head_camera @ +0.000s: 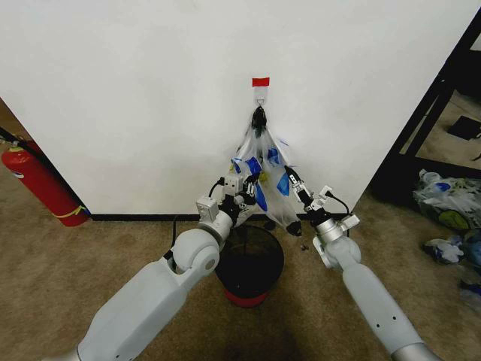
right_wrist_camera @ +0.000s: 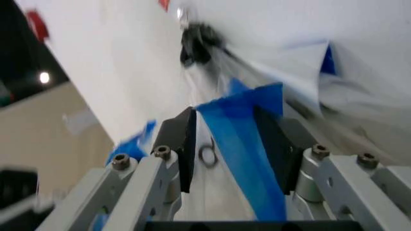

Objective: Pick up the garbage bag from the wall and place it over the trash bin.

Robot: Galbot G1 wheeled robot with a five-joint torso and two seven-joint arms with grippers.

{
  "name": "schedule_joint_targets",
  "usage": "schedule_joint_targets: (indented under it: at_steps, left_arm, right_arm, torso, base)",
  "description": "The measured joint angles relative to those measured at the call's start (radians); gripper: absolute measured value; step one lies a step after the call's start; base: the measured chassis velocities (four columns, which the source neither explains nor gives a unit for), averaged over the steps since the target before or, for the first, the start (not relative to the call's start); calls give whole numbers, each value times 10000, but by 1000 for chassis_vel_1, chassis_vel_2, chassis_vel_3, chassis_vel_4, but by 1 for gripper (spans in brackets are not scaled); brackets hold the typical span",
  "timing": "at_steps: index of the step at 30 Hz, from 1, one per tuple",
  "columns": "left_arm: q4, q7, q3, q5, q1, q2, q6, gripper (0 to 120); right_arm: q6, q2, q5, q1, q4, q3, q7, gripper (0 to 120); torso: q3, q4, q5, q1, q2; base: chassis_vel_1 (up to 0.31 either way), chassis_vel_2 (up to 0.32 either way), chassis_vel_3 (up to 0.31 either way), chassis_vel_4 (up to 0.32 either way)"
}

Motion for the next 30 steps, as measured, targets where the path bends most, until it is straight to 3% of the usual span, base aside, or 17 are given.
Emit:
schedule_joint_targets:
  at_steps: [3,8,18,20,27,30]
  left_arm:
    - [2,0,0,11,15,0,-1,0]
    - [-79,-1,12,51,88,28,-2,0]
    - [-97,-7,12,84,118,54,4,0]
    - [-100,-11,10,92,136,54,5,0]
    - [-139,-28,-64,126,224,82,3,0]
    - [-142,-31,-81,138,241,93,2,0]
  right_arm:
    - [-124,-107,-552,-156,-77,207,-324,36]
    - [-523,-383,-1761,-204,-775,615,-1451,55]
    - [-445,-258,-513,255,-711,266,-696,90]
    - [-443,-210,-562,374,-823,212,-642,88]
    - [-420,-52,-689,830,-1391,51,-455,58]
    - [-423,-50,-687,853,-1395,49,-452,52]
  torso:
    - [-1,1,0,0,0]
    - [0,-2,1,0,0]
    - [0,2,0,0,0]
    - [0,2,-1,0,0]
    - [0,2,-1,0,0]
    - [0,1,-1,0,0]
  base:
    - [0,0,0,0]
    - [0,0,0,0]
    - [0,0,0,0]
    - [0,0,0,0]
    - [0,0,0,0]
    - [0,0,0,0]
